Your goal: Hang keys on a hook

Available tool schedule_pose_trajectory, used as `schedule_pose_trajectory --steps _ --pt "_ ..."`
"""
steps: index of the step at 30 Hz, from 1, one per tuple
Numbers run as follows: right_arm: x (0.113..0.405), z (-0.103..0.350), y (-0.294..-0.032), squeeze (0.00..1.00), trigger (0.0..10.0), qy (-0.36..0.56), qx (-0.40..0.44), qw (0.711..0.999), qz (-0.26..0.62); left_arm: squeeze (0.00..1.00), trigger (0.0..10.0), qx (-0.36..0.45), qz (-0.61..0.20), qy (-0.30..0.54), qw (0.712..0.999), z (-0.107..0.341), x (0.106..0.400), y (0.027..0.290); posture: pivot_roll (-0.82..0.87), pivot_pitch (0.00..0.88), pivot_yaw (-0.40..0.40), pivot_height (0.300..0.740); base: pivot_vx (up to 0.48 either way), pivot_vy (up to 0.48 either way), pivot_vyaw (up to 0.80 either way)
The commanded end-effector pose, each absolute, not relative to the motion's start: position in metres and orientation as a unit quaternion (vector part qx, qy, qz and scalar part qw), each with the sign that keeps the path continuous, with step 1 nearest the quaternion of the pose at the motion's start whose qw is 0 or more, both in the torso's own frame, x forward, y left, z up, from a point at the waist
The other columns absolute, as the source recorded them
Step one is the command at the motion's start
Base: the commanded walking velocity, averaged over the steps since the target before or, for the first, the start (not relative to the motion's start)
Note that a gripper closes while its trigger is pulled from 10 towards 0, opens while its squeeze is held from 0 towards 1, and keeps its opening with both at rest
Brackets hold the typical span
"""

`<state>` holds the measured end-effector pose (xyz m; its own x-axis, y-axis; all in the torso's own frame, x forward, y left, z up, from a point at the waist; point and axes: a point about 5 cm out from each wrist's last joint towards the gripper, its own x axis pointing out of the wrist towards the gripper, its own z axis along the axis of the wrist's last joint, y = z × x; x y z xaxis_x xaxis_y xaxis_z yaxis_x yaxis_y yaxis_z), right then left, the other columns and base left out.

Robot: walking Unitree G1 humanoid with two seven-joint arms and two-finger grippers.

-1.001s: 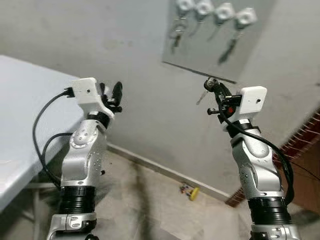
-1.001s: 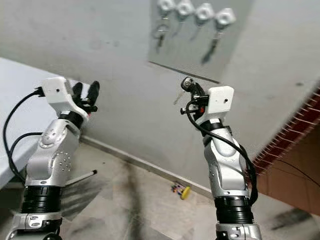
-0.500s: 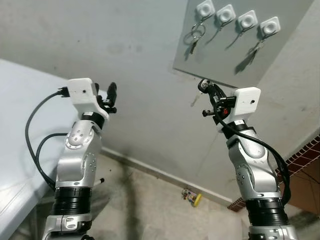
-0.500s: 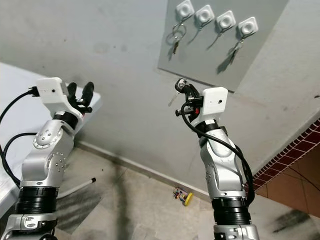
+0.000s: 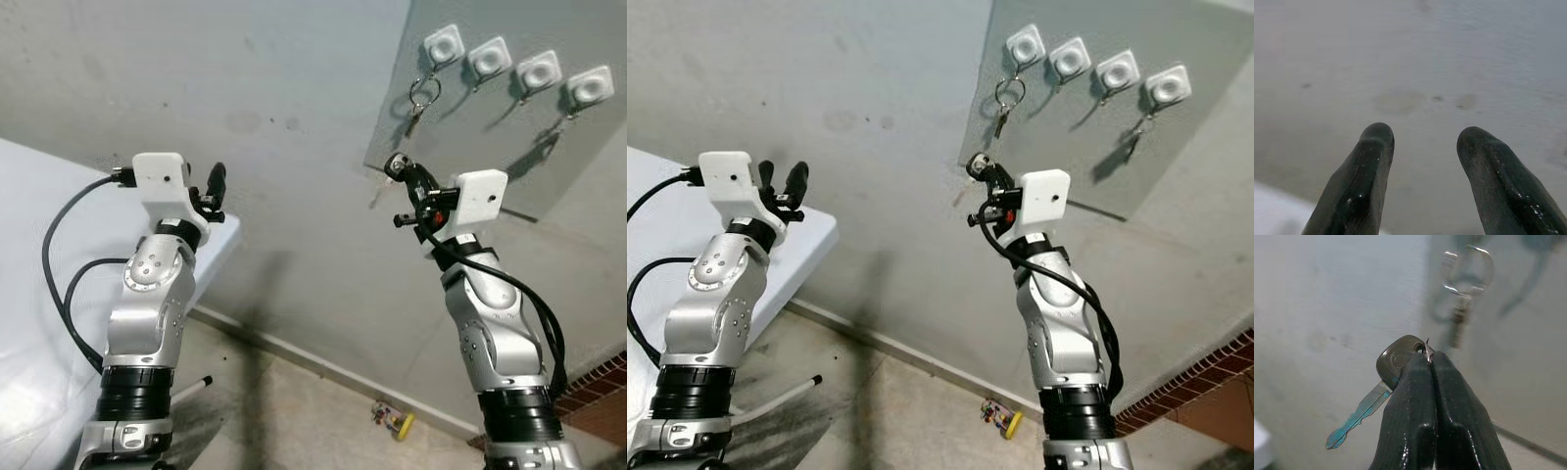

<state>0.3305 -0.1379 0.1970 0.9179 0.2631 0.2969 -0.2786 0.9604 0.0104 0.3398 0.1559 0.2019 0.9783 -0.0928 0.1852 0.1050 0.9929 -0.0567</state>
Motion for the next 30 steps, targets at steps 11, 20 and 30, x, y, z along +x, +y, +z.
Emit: schedule_pose_trajectory --steps 11,20,30 --pt "0.329 0.199 -0.145 0.0 10.0 -0.152 0.017 0.978 0.141 0.0 10.0 0.016 -0.137 -0.137 0.981 0.214 0.33 0.121 0.0 0.062 -0.077 0.74 0.024 0.0 0.0" --pt "0.327 0.204 -0.138 0.0 10.0 -0.166 0.031 0.971 0.168 0.0 10.0 0.068 -0.259 -0.172 0.948 0.224 0.313 0.083 0.0 0.058 -0.076 0.74 0.0 0.0 0.0" --pt "0.316 0.231 -0.129 0.0 10.0 -0.226 0.127 0.935 0.241 0.0 10.0 0.079 -0.307 -0.19 0.929 0.23 0.306 0.065 -0.01 0.047 -0.068 0.74 0.0 0.0 0.0"
